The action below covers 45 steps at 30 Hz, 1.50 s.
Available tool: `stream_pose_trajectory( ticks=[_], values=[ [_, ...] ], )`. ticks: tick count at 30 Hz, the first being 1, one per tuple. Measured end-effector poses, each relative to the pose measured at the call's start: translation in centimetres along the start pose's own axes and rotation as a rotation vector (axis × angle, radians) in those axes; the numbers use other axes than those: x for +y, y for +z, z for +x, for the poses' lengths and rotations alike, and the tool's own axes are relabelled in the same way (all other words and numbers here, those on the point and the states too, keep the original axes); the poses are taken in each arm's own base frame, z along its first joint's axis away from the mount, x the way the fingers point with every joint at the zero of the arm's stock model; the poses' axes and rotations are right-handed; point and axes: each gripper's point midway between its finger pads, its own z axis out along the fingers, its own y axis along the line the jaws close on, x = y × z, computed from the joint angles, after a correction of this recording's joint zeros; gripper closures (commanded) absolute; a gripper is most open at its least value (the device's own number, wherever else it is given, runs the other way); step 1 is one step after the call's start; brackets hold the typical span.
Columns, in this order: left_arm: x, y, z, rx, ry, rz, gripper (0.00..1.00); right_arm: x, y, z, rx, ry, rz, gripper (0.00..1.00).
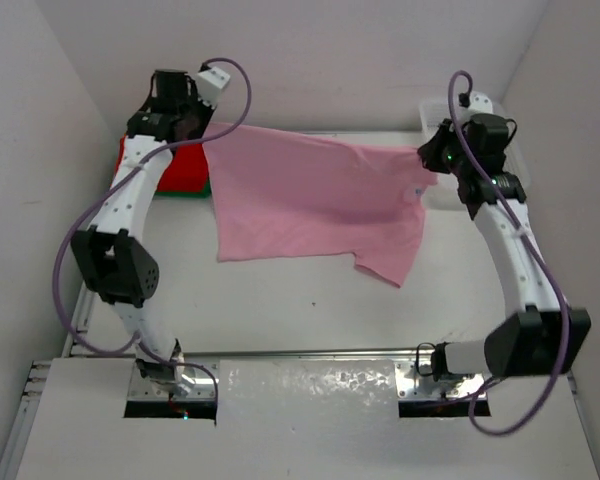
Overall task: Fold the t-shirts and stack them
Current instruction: Flatten out the tshirt
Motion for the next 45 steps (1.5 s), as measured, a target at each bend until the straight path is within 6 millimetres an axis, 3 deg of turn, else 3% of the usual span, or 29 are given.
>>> stream_pose_trajectory(
  ticks=[4, 8, 11, 15, 18, 22, 24, 28, 32, 35, 39, 42, 45],
  values=[
    [0.6, -7.9, -3.7, -0.106, 0.003, 0.018, 1.0, 2.4, -7.8, -5.2, -0.179, -0.058, -0.041, 1.0],
    [0.8, -17.0, -5.4, -0.207, 0.009, 0.01, 1.0, 4.6, -15.8, -9.0, -0.326, -0.11, -0.076, 1.0],
    [0.8, -24.2, -6.2, -0.303, 0.017, -0.019, 1.0, 5.8, -21.1, -10.5, -0.406, -0.136, -0.097, 1.0],
    [0.7, -32.0, -6.6, -0.426, 0.028, -0.062, 1.0, 7.4, -27.0, -11.3, -0.484, -0.155, -0.14, 1.0],
    [0.4, -34.8, -6.2, -0.463, 0.039, -0.073, 1.0, 8.3, -30.3, -11.7, -0.527, -0.167, -0.166, 1.0],
    [-0.1, -37.7, -5.3, -0.496, 0.047, -0.086, 1.0, 8.8, -32.8, -11.5, -0.557, -0.17, -0.181, 1.0],
    [-0.1, -37.8, -5.2, -0.492, 0.05, -0.086, 1.0, 8.9, -33.1, -11.2, -0.55, -0.166, -0.186, 1.0],
    [-0.1, -36.2, -4.6, -0.441, 0.05, -0.078, 1.0, 8.9, -32.6, -10.5, -0.512, -0.155, -0.196, 1.0],
    [-0.2, -32.8, -3.6, -0.352, 0.047, -0.057, 1.0, 8.7, -31.0, -10.1, -0.457, -0.137, -0.193, 1.0],
    [-0.1, -29.7, -3.0, -0.283, 0.046, -0.042, 1.0, 8.6, -28.7, -10.3, -0.404, -0.124, -0.19, 1.0],
    [-0.1, -24.3, -2.3, -0.203, 0.043, -0.02, 1.0, 7.8, -22.9, -9.8, -0.301, -0.092, -0.175, 1.0],
    [-1.2, -18.1, 0.0, -0.089, 0.039, 0.033, 1.0, 6.1, -16.8, -6.5, -0.171, -0.049, -0.15, 1.0],
    [-2.6, -12.3, 2.8, 0.025, 0.038, 0.093, 1.0, 3.9, -10.2, -2.0, -0.008, -0.008, -0.107, 1.0]
  ],
)
